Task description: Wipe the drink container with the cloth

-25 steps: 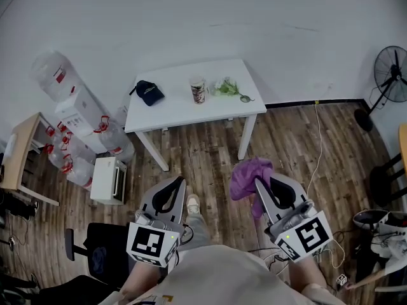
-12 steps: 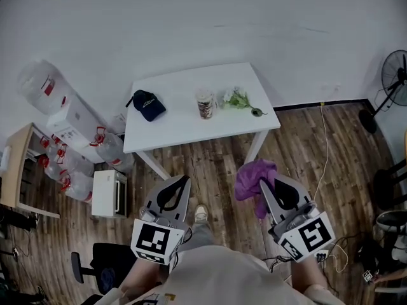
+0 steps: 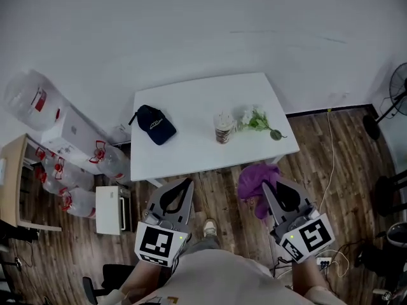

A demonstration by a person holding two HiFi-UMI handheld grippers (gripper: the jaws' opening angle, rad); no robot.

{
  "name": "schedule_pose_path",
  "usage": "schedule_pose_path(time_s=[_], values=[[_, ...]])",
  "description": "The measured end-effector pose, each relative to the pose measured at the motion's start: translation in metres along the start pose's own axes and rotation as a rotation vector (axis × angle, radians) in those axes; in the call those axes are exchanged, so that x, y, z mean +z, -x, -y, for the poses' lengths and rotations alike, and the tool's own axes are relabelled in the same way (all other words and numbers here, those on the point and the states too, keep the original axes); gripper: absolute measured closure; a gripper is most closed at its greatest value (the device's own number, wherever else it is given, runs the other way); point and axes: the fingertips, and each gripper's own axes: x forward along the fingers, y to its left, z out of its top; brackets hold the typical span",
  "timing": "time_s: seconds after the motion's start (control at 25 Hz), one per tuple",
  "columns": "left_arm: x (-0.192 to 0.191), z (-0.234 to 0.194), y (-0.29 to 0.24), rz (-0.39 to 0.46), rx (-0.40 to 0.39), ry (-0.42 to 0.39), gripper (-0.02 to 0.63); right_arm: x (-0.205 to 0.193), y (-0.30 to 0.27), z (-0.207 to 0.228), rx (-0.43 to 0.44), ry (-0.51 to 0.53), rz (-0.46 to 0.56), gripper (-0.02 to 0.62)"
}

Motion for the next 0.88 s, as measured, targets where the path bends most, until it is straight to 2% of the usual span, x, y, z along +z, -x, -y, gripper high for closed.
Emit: schedule_pose_path(time_s=[0.16,0.36,0.56,0.72,0.88], values=[[0.01,-0.041,-0.02,0.059,0.006,0.031,0.588,0.01,-0.041,0.009,-0.026,0.009,-0.013,0.541],[0.004,-0.067,-0.043,0.051,-0.01,0.027,0.586,0.008,-0.066,0.018,-0.045,0.025,-0.05,0.541],[-0.005,-0.075,-0.063,0.032,-0.02,0.002,0.586,0.005,-0.085,0.04,-0.055,0.012,-0.063,0.541],[-0.006,-0.081,-0.084,0.021,0.016,0.005,0.584,0.002,-0.104,0.066,-0.032,0.015,-0.071,0.541],[-0.01,-0.093,-0.108,0.004,0.076,0.021,0.584,-0.001,-0.131,0.094,0.03,0.021,-0.083,0.541]])
